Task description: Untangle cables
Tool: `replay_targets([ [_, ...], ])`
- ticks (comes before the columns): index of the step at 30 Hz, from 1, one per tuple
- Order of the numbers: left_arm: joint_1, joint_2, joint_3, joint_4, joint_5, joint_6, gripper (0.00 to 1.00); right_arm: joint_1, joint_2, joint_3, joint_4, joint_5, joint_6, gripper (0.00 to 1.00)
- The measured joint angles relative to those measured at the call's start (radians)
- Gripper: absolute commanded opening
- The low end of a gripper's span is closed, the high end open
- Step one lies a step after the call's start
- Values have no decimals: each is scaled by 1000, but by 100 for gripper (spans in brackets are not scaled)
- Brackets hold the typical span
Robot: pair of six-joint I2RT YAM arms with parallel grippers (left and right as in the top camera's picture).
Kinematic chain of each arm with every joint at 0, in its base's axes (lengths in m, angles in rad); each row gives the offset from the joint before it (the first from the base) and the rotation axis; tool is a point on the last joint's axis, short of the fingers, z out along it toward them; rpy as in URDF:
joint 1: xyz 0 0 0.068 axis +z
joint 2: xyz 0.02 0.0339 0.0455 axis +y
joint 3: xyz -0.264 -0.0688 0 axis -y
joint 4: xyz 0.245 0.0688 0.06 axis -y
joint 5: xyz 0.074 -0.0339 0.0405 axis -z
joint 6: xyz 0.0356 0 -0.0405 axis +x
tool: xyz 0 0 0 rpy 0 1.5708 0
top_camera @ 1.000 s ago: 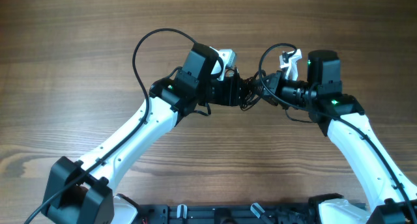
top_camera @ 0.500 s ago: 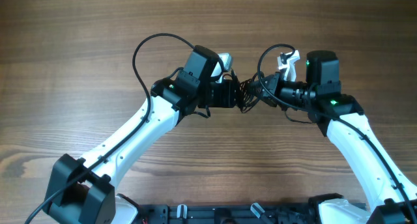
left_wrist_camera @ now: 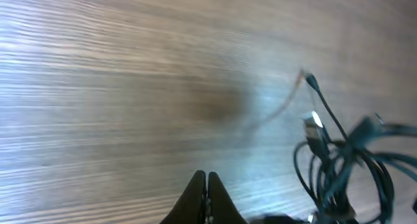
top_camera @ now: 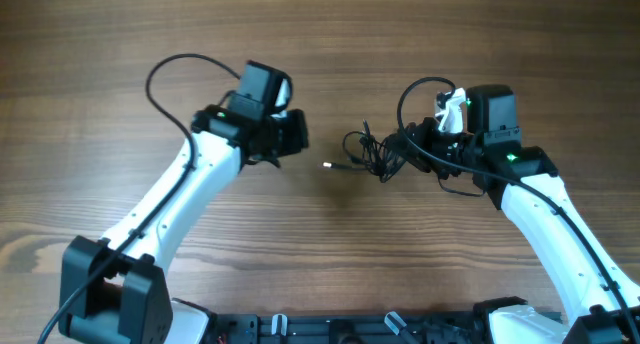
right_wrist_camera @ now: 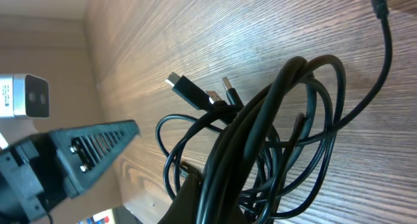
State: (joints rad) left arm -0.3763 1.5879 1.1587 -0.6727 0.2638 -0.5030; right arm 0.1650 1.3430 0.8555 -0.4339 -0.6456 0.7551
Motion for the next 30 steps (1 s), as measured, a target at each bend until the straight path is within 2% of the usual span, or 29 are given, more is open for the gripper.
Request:
replay_targets([
  [1,13,0,0,-1,3,0,26,0,0,0,0,0,0,4],
  [3,25,0,0,-1,28,-2,44,0,0,0,0,1,0,4],
  [6,19,0,0,2,117,-4,51,0,0,0,0,3,0,4],
  [10,-18,0,0,35,235,-7,50,0,0,0,0,4,0,4],
  [14,-70,0,0,63,285,-7,50,0,0,0,0,4,0,4],
  [22,-165,0,0,98,283,-7,50,0,0,0,0,3,0,4],
  [30,-175,35,0,105,261,-7,50,0,0,0,0,3,0,4],
])
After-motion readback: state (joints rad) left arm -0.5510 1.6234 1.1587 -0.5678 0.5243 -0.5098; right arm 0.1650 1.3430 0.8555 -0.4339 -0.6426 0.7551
